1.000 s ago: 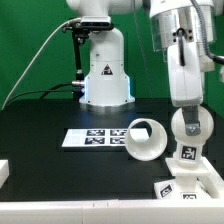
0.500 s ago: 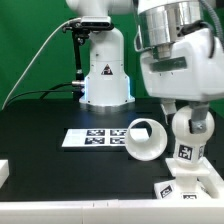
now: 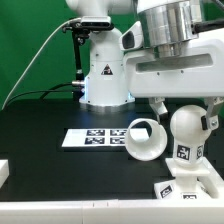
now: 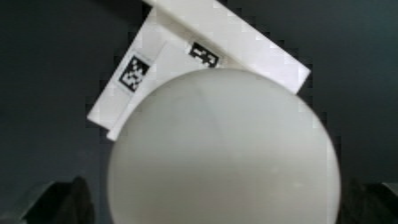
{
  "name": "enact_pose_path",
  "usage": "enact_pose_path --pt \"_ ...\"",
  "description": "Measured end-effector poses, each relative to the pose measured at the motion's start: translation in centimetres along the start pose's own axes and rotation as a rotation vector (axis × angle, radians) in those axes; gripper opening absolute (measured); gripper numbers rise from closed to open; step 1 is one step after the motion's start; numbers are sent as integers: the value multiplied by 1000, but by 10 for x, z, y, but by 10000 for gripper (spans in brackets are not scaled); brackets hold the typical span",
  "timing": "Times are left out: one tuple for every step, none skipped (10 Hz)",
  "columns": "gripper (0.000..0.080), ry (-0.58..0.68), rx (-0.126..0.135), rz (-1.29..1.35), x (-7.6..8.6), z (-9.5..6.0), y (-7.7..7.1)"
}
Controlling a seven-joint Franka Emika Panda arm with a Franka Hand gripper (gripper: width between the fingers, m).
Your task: Assemble lamp
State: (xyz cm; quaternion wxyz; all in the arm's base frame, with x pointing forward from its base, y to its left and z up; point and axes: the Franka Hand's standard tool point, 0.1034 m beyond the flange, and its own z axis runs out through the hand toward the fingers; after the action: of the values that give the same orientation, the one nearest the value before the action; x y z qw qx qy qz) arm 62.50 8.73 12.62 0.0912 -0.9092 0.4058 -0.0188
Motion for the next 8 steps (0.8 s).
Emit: enact_pose_path --pt "699 1 -60 -210 -2 -2 1" --pt "699 -17 -108 -403 -7 -5 -1" --pt "699 -31 -134 -557 -10 -5 -6" --pt "699 -21 -131 -619 -9 -3 -4" --pt "699 -25 -132 -682 -7 -3 -3" --pt "699 -29 -132 -736 -7 -3 -3" --pt "699 -33 -132 -785 -7 -2 -2" --pt "699 -35 -161 -939 -7 1 -1"
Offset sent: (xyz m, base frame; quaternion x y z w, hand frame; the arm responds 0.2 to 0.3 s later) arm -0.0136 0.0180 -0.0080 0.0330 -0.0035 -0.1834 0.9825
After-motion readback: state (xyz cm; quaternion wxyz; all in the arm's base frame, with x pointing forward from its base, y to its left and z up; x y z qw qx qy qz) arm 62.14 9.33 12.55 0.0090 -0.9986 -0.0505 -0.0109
